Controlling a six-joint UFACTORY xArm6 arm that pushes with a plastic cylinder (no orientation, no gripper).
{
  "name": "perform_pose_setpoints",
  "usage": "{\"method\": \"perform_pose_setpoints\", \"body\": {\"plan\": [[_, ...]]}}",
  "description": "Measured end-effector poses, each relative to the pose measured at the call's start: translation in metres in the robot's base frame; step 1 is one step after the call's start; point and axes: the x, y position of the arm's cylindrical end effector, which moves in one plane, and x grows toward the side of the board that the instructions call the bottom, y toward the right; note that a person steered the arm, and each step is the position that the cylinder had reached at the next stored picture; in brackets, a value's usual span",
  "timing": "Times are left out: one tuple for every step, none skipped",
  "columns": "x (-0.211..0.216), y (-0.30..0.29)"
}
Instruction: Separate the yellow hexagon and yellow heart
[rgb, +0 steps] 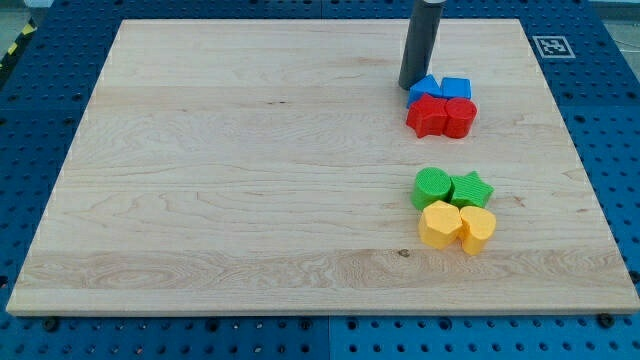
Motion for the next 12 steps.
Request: {"method": "perform_pose_setpoints", "body": {"plan": [[0.0, -0.022], [0.003, -0.086], [0.05, -0.116], [0.117, -0.117], [0.185, -0.112], [0.245, -0.1], [0.286, -0.046], [0.288, 0.013], [0.268, 0.111], [0.224, 0.142], [0.201, 0.117], [0.201, 0.082]]}}
